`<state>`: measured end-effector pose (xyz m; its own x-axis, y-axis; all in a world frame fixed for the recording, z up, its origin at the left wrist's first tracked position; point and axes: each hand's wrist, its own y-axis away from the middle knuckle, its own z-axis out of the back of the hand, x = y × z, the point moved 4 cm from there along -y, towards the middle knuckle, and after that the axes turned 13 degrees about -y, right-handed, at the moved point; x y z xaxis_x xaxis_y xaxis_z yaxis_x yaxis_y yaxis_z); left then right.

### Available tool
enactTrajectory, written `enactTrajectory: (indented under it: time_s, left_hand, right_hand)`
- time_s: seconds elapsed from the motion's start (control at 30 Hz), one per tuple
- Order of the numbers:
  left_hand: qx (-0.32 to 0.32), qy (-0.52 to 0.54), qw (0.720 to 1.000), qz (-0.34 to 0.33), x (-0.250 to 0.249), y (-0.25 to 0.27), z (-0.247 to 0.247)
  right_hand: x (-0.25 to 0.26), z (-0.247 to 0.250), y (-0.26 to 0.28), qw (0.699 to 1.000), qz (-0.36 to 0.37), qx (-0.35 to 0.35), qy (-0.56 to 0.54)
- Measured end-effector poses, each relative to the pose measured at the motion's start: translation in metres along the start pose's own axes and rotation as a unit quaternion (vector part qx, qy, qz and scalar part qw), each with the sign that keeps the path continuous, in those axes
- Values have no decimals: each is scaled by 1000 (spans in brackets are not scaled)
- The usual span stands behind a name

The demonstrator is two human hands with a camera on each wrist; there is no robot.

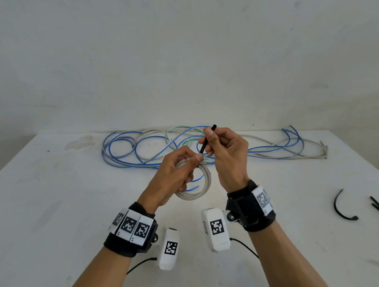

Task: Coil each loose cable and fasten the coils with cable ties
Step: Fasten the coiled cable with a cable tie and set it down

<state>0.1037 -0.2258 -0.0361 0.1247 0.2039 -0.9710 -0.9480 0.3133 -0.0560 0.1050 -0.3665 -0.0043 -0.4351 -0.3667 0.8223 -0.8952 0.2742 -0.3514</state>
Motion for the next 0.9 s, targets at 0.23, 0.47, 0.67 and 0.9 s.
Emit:
enactTrajectory:
  time_s: [0.23, 0.47, 0.67, 0.9]
  left_hand:
    - [-11, 1, 999, -34, -10, 1, -4]
    - [-57, 31, 998, -24, -5, -2, 10]
    - [-98, 135, 986, -15, -1, -6, 28]
    - [-76, 181, 980, -13, 4, -4, 22]
  right_hand:
    - [8, 3, -2, 999, 29, -19, -2]
    - [7, 8, -13, 999, -5, 43, 28]
    - [-9, 0, -5, 950, -157, 210, 171]
    - [-10, 11, -8, 941, -204, 203, 177]
